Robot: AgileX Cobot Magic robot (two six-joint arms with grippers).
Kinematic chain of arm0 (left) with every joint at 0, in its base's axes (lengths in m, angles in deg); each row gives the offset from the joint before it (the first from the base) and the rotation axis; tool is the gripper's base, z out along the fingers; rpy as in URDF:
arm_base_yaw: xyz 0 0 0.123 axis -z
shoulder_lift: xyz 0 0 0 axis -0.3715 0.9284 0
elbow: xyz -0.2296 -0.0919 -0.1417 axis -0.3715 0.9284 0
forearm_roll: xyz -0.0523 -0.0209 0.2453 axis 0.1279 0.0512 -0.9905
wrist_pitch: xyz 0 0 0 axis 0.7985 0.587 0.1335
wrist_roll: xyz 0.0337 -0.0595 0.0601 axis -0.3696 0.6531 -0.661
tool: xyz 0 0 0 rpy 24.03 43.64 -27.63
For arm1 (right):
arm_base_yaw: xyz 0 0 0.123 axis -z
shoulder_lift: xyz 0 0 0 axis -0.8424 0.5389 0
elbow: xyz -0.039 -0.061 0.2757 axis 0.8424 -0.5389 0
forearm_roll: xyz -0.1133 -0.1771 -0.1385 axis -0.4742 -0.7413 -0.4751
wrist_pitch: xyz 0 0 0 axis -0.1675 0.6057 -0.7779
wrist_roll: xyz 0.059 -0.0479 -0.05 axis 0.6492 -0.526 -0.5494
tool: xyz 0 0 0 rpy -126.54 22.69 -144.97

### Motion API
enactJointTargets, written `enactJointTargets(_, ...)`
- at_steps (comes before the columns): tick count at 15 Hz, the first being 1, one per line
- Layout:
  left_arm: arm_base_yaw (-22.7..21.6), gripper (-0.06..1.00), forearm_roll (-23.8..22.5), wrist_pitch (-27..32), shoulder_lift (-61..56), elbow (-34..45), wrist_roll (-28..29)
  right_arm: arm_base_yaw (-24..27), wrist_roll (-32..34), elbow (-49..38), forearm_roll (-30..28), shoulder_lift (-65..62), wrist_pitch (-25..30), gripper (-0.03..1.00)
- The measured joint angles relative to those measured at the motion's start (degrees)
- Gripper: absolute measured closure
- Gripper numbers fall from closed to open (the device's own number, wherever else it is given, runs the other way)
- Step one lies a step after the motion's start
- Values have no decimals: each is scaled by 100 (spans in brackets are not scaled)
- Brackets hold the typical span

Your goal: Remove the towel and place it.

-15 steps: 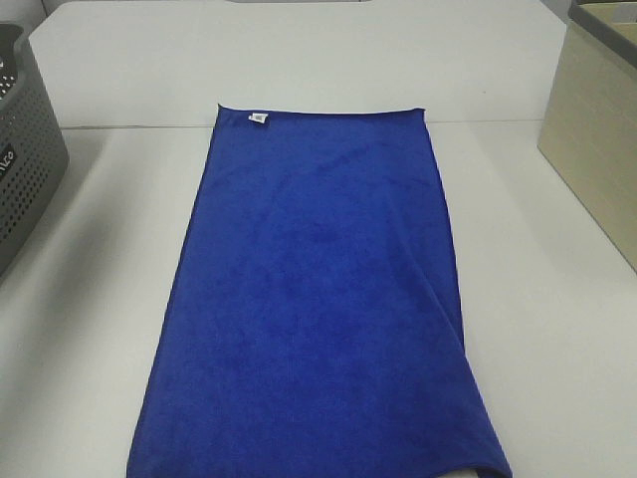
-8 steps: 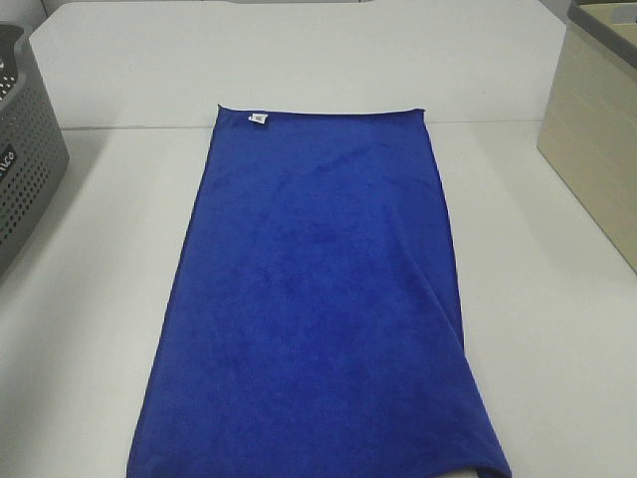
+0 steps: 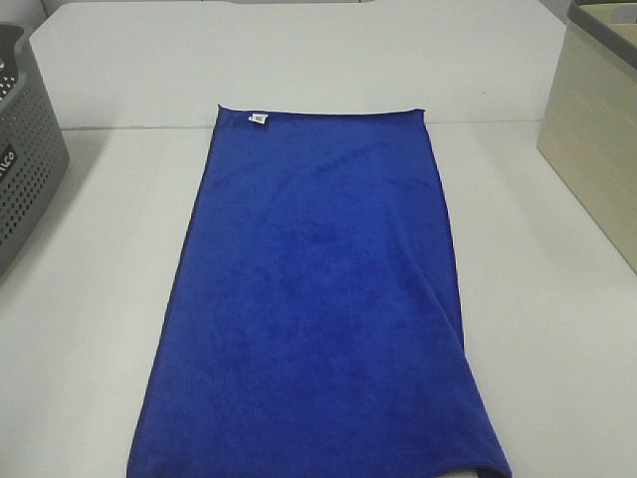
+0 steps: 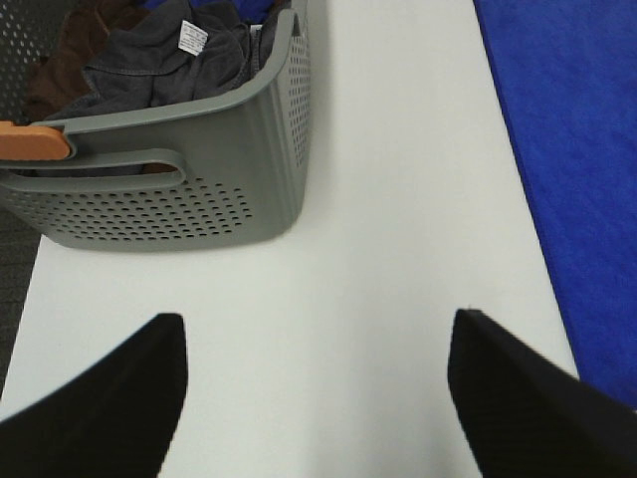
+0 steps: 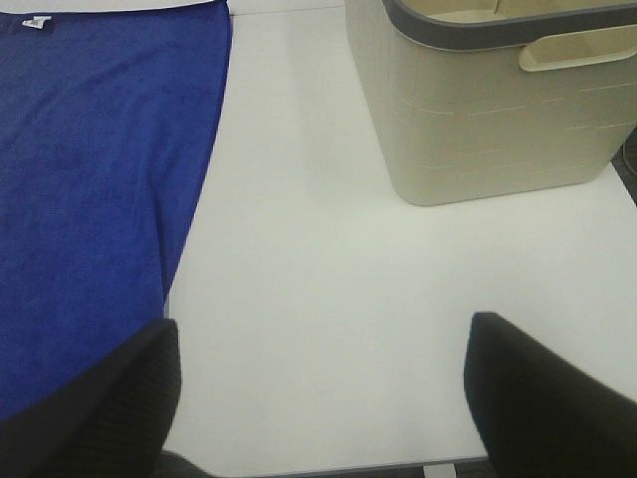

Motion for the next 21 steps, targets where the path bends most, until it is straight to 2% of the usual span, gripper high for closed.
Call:
enactJointTargets(2,0,25,-29,0,-768,344,0,0,-29,-246,0,-521,6,20)
enactJointTargets(6,0,25,97,17,-1862,751,0,0,-160,-653,6,-613,6,20)
enactJointTargets(8,0,25,172,-34,-1908,779,0,0,-241,-957,46,-613,23,20)
enactJointTargets(13,-6,25,178,-40,-1914,779,63,0,-281,-1037,241,-613,-155,20)
enactJointTargets(16,-6,25,178,-40,-1914,779,132,0,-252,-1243,350,-613,-802,20)
enactJointTargets(21,-6,25,206,-40,-1914,785,155,0,-252,-1283,361,-613,-888,20)
